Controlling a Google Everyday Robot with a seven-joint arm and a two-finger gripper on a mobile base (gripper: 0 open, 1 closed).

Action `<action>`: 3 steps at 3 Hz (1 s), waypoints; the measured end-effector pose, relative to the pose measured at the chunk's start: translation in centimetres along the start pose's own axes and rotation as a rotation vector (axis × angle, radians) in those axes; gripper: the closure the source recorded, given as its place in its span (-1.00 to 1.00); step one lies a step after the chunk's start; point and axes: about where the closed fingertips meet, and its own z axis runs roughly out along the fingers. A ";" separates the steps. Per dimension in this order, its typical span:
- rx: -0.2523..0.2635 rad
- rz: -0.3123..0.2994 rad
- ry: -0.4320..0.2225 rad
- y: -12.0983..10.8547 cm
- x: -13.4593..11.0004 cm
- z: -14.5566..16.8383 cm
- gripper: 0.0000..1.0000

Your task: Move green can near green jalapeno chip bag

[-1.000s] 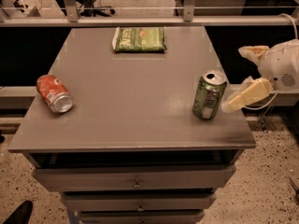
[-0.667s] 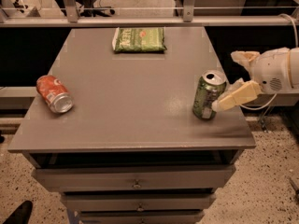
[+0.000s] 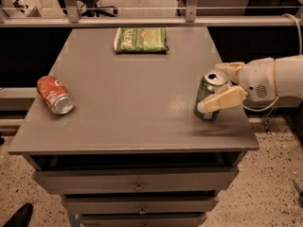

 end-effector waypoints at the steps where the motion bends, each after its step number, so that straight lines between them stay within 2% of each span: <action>1: -0.026 0.037 -0.022 1.0 -0.5 0.8 -0.24; 2: -0.011 0.029 -0.046 -0.5 -1.6 0.2 0.38; 3: 0.041 -0.015 -0.065 -3.2 -3.8 -1.8 0.86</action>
Offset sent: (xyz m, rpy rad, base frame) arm 0.0168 -0.0012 0.0244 0.0841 -0.0126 -0.0227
